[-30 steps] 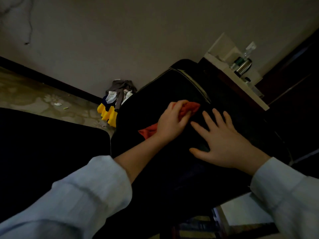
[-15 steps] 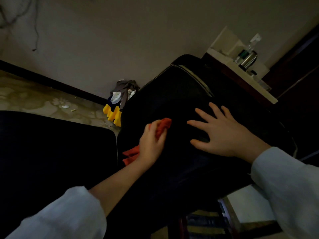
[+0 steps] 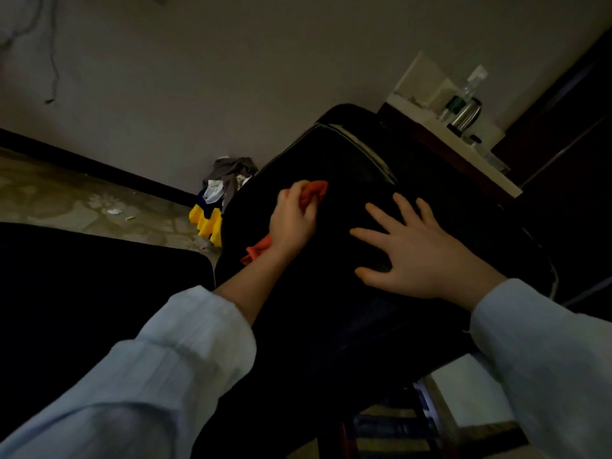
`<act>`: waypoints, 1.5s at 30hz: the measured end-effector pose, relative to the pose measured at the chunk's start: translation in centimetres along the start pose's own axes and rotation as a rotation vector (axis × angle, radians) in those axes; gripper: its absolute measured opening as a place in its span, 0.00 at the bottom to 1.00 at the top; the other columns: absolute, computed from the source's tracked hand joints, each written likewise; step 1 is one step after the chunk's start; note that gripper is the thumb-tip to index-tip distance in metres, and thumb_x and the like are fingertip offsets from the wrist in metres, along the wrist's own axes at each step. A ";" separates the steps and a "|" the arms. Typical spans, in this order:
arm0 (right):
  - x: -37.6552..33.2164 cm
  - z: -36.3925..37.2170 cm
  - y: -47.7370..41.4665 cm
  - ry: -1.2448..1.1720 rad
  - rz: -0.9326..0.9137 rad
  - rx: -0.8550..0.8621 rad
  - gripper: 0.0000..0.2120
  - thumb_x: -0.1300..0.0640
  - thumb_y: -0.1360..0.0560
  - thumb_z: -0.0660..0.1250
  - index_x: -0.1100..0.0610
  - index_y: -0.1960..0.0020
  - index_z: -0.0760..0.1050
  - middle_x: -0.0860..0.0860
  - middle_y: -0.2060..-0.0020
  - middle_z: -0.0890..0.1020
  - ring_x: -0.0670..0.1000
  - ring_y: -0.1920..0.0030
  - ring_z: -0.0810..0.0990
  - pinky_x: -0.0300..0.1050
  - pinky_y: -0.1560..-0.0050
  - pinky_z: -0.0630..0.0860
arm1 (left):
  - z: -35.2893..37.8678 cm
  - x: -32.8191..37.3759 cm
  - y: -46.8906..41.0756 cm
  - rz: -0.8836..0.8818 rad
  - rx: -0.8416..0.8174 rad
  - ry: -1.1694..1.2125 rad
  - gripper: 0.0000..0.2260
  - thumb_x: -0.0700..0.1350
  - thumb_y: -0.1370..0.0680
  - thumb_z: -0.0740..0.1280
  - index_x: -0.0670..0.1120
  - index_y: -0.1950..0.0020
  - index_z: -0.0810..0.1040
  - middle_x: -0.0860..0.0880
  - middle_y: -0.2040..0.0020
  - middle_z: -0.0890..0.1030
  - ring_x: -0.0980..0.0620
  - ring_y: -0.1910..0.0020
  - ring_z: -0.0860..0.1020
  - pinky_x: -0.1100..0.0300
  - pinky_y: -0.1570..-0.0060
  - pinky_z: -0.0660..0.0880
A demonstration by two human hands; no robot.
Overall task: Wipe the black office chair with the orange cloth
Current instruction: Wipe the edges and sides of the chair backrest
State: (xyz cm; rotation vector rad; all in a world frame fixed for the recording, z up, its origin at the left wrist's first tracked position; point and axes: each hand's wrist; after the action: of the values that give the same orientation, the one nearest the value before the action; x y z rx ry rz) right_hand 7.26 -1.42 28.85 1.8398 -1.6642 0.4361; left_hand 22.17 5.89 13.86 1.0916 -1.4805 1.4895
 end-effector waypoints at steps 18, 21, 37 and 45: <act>-0.5 0.2 -0.6 0.003 0.065 0.070 0.42 0.34 0.26 0.53 0.51 0.23 0.36 0.52 0.23 0.45 0.60 0.25 0.39 0.58 0.27 0.36 | -0.6 3.8 5.9 0.223 -0.081 0.061 0.15 0.44 0.22 0.65 0.47 0.36 0.73 0.47 0.45 0.76 0.51 0.48 0.76 0.59 0.50 0.72; -0.5 0.2 -0.8 0.025 0.077 0.054 0.41 0.34 0.25 0.52 0.53 0.23 0.40 0.54 0.23 0.44 0.60 0.25 0.39 0.58 0.27 0.36 | 0.2 3.4 3.3 0.210 -0.066 0.079 0.14 0.47 0.21 0.63 0.48 0.36 0.73 0.47 0.44 0.76 0.53 0.48 0.75 0.58 0.50 0.72; -0.3 0.1 -0.7 0.073 -0.039 0.010 0.29 0.34 0.23 0.48 0.38 0.24 0.48 0.47 0.23 0.44 0.56 0.25 0.36 0.59 0.28 0.35 | -2.8 -6.5 10.5 -0.131 0.037 0.046 0.13 0.47 0.22 0.64 0.49 0.38 0.74 0.48 0.47 0.75 0.53 0.51 0.73 0.60 0.51 0.69; -0.4 -0.1 -0.8 0.114 -0.126 0.001 0.31 0.34 0.24 0.47 0.44 0.24 0.51 0.42 0.23 0.47 0.48 0.24 0.40 0.59 0.29 0.35 | -1.2 1.5 8.0 0.208 -0.064 0.113 0.18 0.51 0.25 0.62 0.46 0.37 0.75 0.48 0.45 0.75 0.53 0.49 0.76 0.63 0.50 0.71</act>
State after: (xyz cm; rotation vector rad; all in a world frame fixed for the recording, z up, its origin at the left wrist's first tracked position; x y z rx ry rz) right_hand 7.98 -1.05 28.49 1.8721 -1.4643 0.4787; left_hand 14.09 6.67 12.51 0.8221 -1.5886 1.6052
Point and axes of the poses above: each hand's wrist, its own y-axis away from the middle knuckle, its own z-axis out of the palm, x = y × z
